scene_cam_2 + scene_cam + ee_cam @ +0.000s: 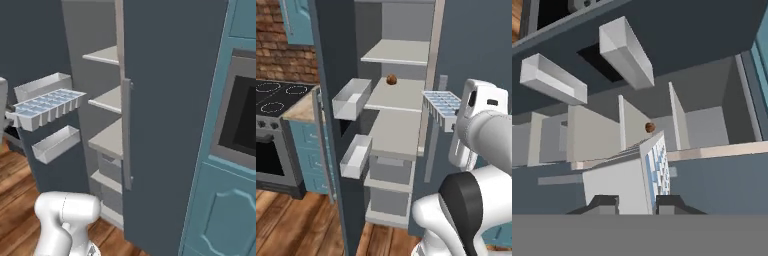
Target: Open the freezer door, pick up the ice cube tray from the freezer, and place it on the dining counter.
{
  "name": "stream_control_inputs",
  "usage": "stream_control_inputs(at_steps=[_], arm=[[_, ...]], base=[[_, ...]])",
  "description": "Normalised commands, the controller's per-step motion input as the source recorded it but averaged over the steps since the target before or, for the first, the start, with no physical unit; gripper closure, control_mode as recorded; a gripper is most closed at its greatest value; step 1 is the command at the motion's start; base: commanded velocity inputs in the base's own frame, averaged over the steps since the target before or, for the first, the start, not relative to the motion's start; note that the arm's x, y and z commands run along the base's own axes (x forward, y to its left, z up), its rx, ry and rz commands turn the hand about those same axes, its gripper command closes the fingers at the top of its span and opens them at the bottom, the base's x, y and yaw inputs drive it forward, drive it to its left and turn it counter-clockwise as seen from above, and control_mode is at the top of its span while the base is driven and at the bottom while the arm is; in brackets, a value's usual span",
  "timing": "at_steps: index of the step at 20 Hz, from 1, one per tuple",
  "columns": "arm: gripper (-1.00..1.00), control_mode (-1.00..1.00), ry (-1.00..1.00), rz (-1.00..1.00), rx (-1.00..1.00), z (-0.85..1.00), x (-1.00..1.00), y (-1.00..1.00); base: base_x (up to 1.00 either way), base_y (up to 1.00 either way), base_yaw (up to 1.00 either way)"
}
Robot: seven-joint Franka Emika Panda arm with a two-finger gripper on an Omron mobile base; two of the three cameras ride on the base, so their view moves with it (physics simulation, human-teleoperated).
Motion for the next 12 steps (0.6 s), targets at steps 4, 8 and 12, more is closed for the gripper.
stream_control_inputs(at_steps=[4,8,12], arm=[[1.0,1.0,0.0,0.0,0.0,0.0,0.0,0.0],[1.0,1.0,0.0,0.0,0.0,0.0,0.0,0.0],[1.0,1.0,0.0,0.0,0.0,0.0,0.0,0.0]], base=[[-0.38,-0.05,0.55],[-0.39,-0.04,0.59],[-0.44,-0.08,0.6]])
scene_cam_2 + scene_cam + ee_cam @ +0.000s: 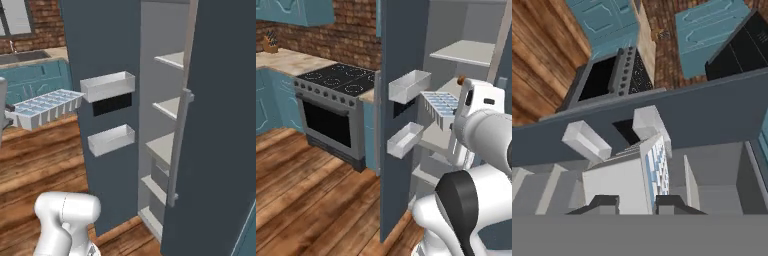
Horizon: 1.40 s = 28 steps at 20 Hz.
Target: Open the freezer door, pick up the ice cube tray from the freezer, and place it on the dining counter.
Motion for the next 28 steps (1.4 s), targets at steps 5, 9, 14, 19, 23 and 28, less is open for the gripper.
stream_control_inputs(at_steps=[5,9,14,19,23,28], arm=[[1.0,1.0,0.0,0.0,0.0,0.0,0.0,0.0],[1.0,1.0,0.0,0.0,0.0,0.0,0.0,0.0],[1.0,1.0,0.0,0.0,0.0,0.0,0.0,0.0],[1.0,1.0,0.0,0.0,0.0,0.0,0.0,0.0],[1.0,1.0,0.0,0.0,0.0,0.0,0.0,0.0],[1.0,1.0,0.0,0.0,0.0,0.0,0.0,0.0]], base=[[-0.43,-0.01,0.58],[-0.35,0.0,0.57],[-0.3,0.18,0.53],[-0.13,0.17,0.6],[-0.01,0.23,0.67],[-0.02,0.27,0.72]])
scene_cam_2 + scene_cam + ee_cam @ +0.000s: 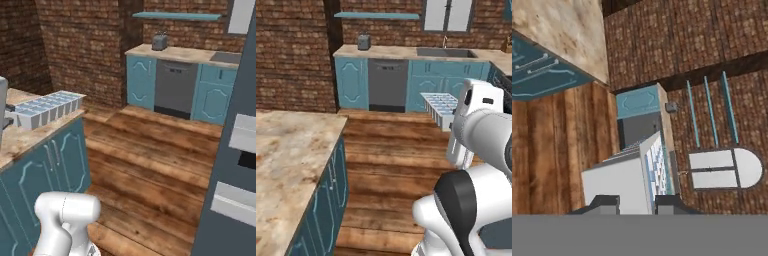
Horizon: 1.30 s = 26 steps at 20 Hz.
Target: Open the freezer door, pick up the ice cube tray from the freezer, and place it on the dining counter.
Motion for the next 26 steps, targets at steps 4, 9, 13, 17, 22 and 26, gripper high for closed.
stream_control_inputs(at_steps=[4,9,13,17,22,26], arm=[[1.0,1.0,0.0,0.0,0.0,0.0,0.0,0.0],[1.0,1.0,0.0,0.0,0.0,0.0,0.0,0.0],[1.0,1.0,0.0,0.0,0.0,0.0,0.0,0.0],[1.0,1.0,0.0,0.0,0.0,0.0,0.0,0.0],[1.0,1.0,0.0,0.0,0.0,0.0,0.0,0.0],[1.0,1.0,0.0,0.0,0.0,0.0,0.0,0.0]], base=[[0.0,0.26,0.72],[0.0,0.29,0.72],[0.0,0.34,0.71],[0.01,0.4,0.66],[0.41,0.04,0.43],[0.57,-0.16,0.33]])
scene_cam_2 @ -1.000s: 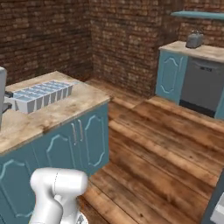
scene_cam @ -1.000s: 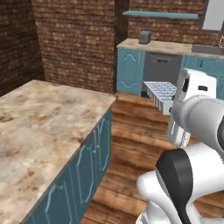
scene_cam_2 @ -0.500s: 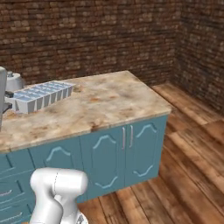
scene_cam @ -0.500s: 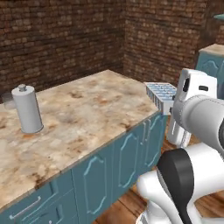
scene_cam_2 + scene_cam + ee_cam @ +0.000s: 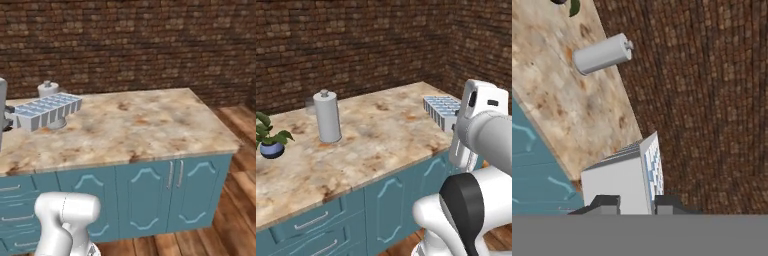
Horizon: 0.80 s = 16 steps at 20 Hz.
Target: Open the freezer door, pick up the ice cube tray from the freezer, and place it on the dining counter.
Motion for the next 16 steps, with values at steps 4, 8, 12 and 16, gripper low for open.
stream_control_inputs(at_steps=[4,8,12,16], arm=[[1.0,1.0,0.0,0.0,0.0,0.0,0.0,0.0],[1.0,1.0,0.0,0.0,0.0,0.0,0.0,0.0],[1.0,1.0,0.0,0.0,0.0,0.0,0.0,0.0],[1.0,1.0,0.0,0.0,0.0,0.0,0.0,0.0]], base=[[0.59,-0.34,0.24],[0.51,-0.41,0.23],[0.39,-0.44,0.27],[0.39,-0.5,0.33]])
